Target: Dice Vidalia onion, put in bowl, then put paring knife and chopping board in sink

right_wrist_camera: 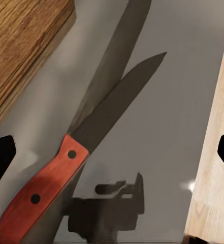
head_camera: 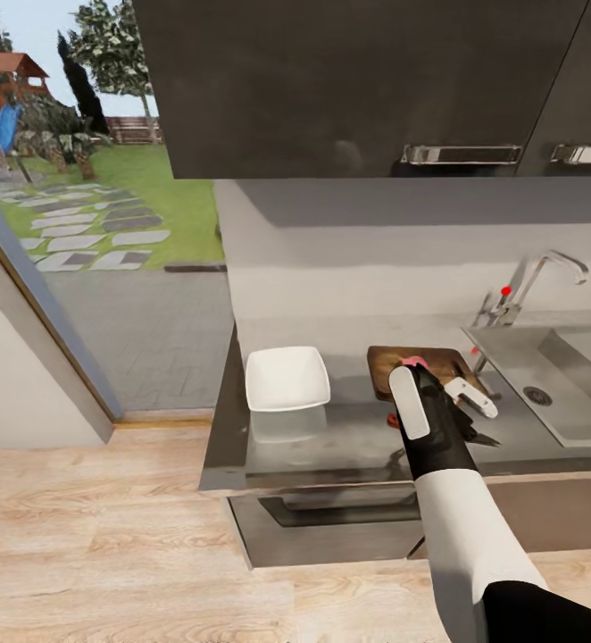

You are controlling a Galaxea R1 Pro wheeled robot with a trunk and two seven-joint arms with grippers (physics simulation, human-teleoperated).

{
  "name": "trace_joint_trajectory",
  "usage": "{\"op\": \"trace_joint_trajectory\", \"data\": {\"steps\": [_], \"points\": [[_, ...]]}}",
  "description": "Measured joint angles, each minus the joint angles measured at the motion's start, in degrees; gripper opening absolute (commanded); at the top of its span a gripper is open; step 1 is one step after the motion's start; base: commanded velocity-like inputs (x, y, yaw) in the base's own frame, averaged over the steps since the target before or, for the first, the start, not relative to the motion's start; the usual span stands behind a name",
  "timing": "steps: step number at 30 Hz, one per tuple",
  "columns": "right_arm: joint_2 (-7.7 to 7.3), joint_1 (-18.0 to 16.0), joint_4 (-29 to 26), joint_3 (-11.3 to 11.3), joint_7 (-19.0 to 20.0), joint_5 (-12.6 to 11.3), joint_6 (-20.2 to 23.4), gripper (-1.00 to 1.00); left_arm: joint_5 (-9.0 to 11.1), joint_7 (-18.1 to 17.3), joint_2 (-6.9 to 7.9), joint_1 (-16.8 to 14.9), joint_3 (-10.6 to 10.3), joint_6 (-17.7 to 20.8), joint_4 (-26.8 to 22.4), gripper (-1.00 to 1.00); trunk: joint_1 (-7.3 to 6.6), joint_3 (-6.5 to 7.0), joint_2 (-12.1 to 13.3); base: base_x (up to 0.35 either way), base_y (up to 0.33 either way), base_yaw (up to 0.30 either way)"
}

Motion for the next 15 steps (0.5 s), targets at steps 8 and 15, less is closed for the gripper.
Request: {"op": "trace_joint_trajectory", "data": {"steps": [8, 15], "points": [[0.00, 0.0, 0.4, 0.0, 0.1, -0.1, 0.0, 1.00, 0.0, 0.0, 0.00, 0.0, 0.0, 0.0, 0.0, 1.00, 0.00, -0.66, 0.0, 0.000, 0.051, 0.000], [0.00, 0.0, 0.4, 0.0, 0.1, -0.1, 0.0, 1.00, 0.0, 0.0, 0.00, 0.0, 0.0, 0.0, 0.0, 1.00, 0.00, -1.26, 0.0, 0.000, 0.023, 0.000]]}}
